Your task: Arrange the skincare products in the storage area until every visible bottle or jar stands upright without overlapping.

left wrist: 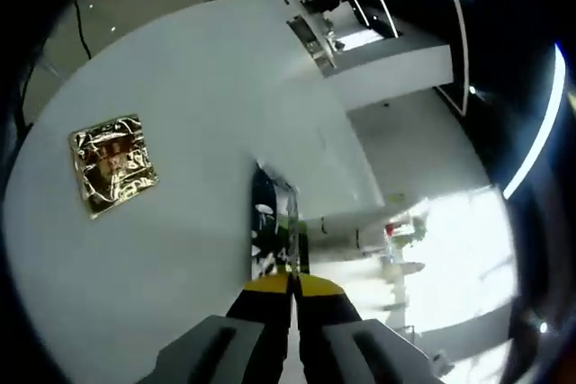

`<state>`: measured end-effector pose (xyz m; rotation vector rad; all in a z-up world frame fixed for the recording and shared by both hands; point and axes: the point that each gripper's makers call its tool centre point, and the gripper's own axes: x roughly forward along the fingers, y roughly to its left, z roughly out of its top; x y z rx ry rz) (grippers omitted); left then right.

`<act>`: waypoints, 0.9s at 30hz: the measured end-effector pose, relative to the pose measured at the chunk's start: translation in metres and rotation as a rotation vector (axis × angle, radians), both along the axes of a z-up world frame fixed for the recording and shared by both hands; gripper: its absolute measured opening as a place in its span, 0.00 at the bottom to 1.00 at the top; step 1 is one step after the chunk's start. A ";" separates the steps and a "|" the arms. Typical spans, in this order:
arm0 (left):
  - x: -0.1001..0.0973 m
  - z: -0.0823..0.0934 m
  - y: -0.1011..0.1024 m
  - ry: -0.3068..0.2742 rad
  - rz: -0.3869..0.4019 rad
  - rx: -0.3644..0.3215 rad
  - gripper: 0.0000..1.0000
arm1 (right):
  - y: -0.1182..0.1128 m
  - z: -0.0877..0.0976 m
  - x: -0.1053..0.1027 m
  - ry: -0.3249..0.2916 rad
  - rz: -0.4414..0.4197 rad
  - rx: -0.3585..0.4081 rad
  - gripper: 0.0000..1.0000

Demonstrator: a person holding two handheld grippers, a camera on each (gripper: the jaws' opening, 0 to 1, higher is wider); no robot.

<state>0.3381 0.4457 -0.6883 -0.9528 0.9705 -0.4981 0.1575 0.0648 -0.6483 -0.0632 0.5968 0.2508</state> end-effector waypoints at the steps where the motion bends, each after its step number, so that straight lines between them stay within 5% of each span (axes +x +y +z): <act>1: 0.002 -0.003 0.001 0.006 -0.003 0.009 0.01 | -0.002 0.000 0.001 -0.001 -0.007 0.001 0.70; 15: 0.055 -0.028 0.012 0.024 0.014 -0.010 0.01 | -0.003 -0.003 0.002 0.018 -0.020 0.001 0.70; 27: 0.075 -0.052 0.011 0.034 -0.033 0.078 0.01 | 0.003 -0.004 0.000 0.045 -0.032 -0.028 0.70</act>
